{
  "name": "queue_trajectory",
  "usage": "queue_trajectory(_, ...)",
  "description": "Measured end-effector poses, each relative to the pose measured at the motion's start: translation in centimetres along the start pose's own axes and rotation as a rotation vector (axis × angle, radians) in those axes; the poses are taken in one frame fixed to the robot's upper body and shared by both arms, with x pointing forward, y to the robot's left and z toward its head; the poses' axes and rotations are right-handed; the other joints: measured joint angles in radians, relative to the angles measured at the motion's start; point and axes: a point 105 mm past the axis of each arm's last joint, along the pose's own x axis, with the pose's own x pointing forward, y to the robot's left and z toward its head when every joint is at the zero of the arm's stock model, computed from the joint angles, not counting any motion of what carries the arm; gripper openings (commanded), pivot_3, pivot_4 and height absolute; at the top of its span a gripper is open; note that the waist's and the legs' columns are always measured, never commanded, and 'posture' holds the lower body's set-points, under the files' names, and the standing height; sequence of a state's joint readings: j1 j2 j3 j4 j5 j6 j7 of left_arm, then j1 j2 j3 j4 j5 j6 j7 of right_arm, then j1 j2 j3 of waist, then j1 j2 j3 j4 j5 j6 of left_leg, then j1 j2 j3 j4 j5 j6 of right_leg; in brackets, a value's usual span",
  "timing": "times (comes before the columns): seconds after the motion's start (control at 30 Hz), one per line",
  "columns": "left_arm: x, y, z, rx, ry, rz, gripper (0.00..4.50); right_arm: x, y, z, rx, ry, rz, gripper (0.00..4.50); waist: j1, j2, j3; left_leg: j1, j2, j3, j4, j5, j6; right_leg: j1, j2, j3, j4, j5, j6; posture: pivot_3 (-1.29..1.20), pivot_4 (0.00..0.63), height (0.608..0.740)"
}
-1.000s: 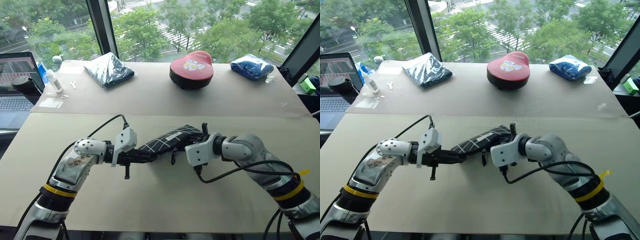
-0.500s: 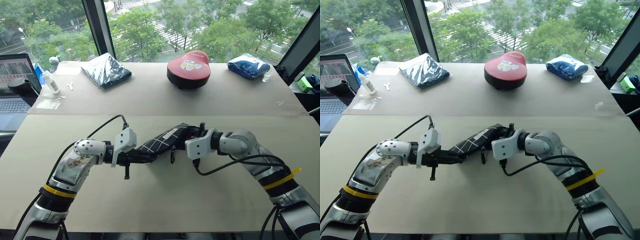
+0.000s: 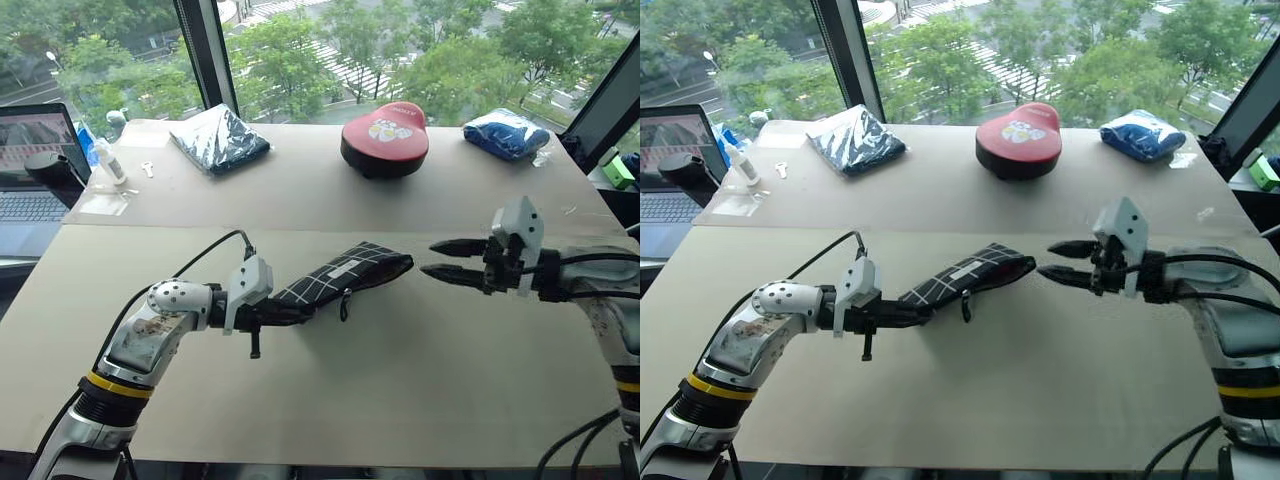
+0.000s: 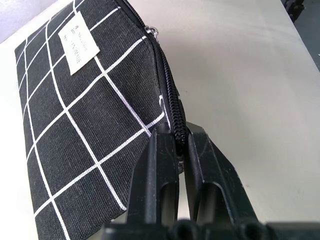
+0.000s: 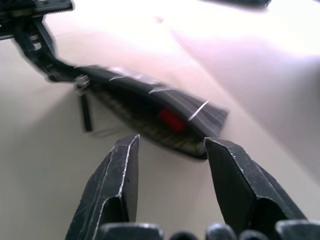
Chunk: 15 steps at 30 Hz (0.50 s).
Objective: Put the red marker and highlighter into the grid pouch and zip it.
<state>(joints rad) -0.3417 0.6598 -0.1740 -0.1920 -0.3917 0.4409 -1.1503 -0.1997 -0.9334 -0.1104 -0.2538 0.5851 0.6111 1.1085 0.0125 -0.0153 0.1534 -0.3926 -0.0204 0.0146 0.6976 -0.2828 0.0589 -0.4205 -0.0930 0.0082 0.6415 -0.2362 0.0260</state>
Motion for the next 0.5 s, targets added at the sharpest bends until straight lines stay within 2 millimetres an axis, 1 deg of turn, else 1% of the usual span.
queue_trajectory(0.07,0.0,0.0,0.0,-0.002,-0.001,0.002,0.0,0.9,1.3,-2.0,0.102,0.018,0.027,2.34,-0.005,0.0,0.0,0.0,0.0,0.001,0.0,0.0,0.0,-0.001,0.0,0.002,0.001,0.0,0.0,0.0,0.15,0.74)
queue_trajectory(0.13,0.1,0.0,0.0,-0.002,-0.003,0.002,0.0,2.6,1.7,-3.1,0.149,0.016,0.003,2.34,-0.015,0.0,0.0,0.002,0.0,0.002,0.0,0.001,-0.001,-0.001,0.001,0.002,0.003,0.0,0.0,0.0,0.15,0.74)
queue_trajectory(0.2,0.1,0.0,0.1,-0.001,-0.004,0.001,0.0,4.9,2.1,-4.1,0.172,0.02,-0.032,2.34,-0.017,0.0,0.0,0.003,0.0,0.003,0.0,0.001,-0.002,-0.001,0.003,0.002,0.004,0.0,0.0,0.0,0.15,0.74)
queue_trajectory(0.23,0.1,0.0,0.1,-0.001,-0.005,0.001,0.0,5.8,2.4,-4.3,0.181,0.015,-0.035,2.34,-0.017,0.0,0.0,0.003,0.0,0.003,0.0,0.001,-0.002,-0.002,0.003,0.002,0.005,0.0,0.0,0.0,0.15,0.74)
queue_trajectory(0.3,0.1,-0.1,0.1,-0.001,-0.005,0.0,0.0,7.8,2.8,-4.2,0.185,0.002,-0.043,2.34,-0.019,0.0,0.0,0.003,0.0,0.003,0.0,0.001,-0.002,-0.002,0.003,0.001,0.005,0.0,0.0,0.0,0.15,0.74)
queue_trajectory(0.33,0.2,-0.1,0.1,-0.003,-0.006,-0.001,0.0,9.1,2.8,-3.4,0.172,-0.02,-0.051,2.34,-0.019,0.0,0.0,0.003,-0.001,0.004,0.001,0.002,-0.002,-0.002,0.003,0.001,0.005,0.0,0.0,0.0,0.15,0.74)
queue_trajectory(0.4,0.2,-0.1,0.1,-0.008,-0.005,-0.002,0.0,9.9,2.5,-2.4,0.153,-0.043,-0.069,2.34,-0.019,0.0,0.0,0.003,-0.002,0.004,0.001,0.002,-0.002,-0.002,0.003,0.001,0.005,0.0,0.0,0.0,0.15,0.74)
queue_trajectory(0.5,0.2,-0.2,0.1,-0.009,-0.004,-0.004,0.0,10.6,1.7,-1.2,0.128,-0.066,-0.095,2.34,-0.01,0.0,0.0,0.002,-0.003,0.003,0.001,0.001,-0.002,-0.002,0.003,-0.001,0.004,0.001,0.001,0.0,0.15,0.74)
